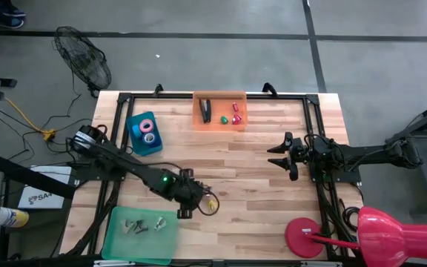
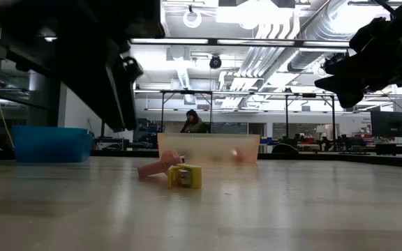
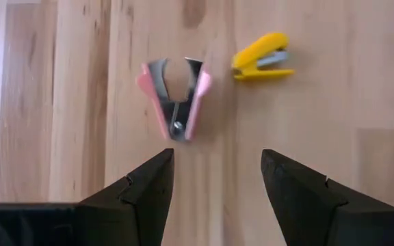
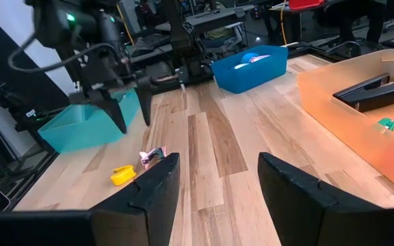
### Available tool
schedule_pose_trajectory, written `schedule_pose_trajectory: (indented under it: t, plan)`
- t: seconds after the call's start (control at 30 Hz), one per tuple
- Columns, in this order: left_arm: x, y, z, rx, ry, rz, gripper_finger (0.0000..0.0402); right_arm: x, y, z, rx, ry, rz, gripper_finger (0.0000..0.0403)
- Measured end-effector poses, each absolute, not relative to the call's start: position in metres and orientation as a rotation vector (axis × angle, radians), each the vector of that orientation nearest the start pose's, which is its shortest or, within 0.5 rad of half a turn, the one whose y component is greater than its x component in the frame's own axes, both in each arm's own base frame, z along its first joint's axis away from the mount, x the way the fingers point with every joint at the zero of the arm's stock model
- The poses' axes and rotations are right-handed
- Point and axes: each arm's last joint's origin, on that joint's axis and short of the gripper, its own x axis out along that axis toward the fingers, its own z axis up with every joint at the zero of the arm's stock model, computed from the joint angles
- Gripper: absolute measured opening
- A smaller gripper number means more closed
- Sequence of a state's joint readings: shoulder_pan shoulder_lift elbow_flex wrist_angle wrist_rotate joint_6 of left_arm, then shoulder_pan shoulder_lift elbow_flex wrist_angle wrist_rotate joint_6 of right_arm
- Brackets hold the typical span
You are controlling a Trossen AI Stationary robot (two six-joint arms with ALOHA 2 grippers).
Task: Pick and place Stapler, Stapler remover, tape
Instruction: Put the pink staple remover into the green bin
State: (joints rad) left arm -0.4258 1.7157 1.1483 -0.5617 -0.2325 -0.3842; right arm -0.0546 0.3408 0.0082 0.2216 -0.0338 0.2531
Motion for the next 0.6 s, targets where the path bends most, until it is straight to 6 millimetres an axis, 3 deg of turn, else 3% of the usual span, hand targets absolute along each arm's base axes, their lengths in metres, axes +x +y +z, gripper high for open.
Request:
schedule_pose_trajectory:
  t: [0.3,0.6]
  plan:
    - [0.312,-0.112,0.168,0.009,0.995,0.066,0.0214,0.118,-0.005,0.158,0.257,0.108,-0.035,0.0189]
    - [0.32,-0.101,0.147,0.038,1.0,-0.021,0.0214,0.118,-0.005,0.158,0.258,0.108,-0.034,0.0189]
